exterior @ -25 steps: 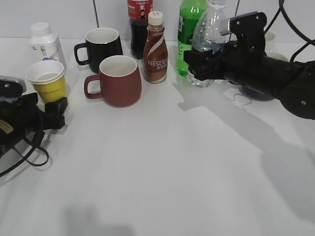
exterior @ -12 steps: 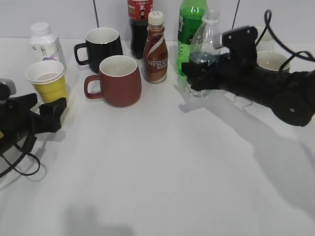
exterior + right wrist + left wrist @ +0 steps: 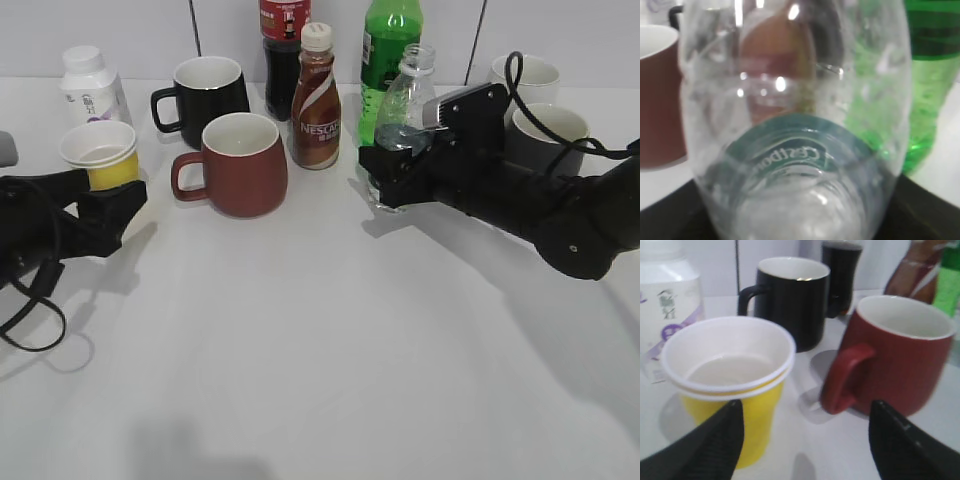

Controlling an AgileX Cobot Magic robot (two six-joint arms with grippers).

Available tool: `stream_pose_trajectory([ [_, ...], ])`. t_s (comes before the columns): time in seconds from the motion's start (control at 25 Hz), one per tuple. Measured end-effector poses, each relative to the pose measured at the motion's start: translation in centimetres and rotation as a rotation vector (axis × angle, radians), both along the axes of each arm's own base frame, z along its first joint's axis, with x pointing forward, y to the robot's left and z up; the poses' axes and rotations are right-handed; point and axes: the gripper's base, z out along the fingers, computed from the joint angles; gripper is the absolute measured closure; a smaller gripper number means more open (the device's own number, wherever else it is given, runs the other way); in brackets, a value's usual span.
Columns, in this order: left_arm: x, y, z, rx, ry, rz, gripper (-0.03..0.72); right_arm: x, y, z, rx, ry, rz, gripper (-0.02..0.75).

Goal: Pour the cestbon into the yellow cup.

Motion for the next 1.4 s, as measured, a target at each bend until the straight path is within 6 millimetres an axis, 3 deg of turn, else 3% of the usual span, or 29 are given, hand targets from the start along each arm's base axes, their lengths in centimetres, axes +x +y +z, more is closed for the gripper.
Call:
stream_pose_trajectory([
  [0.24,-0.8,-0.2,1.7,0.012,-0.003,-0.041,0.097,-0.2,0.2,-0.1,-0.031,-0.021,0.035,0.266],
  [0.44,-1.2,0.0,2.7,0.031,-0.003,-0.042,0.097,-0.2,0.2,-0.1,-0.041,-0.022,0.044,0.132],
  [0.6,-1.5,0.1,3.2,0.045,0.015,-0.037,0.097,-0.6,0.0,-0.7,-0.065,0.008,0.039,0.099],
  [1.16,-3.5,1.4,5.9,0.011,0.132,0.068,0.115,-5.2,-2.2,-0.8,-0.092,0.143,-0.035,0.103],
  [1.4,-4.4,2.1,7.9,0.012,0.238,0.157,0.128,-6.1,-2.9,0.7,-0.162,0.266,-0.082,0.125],
])
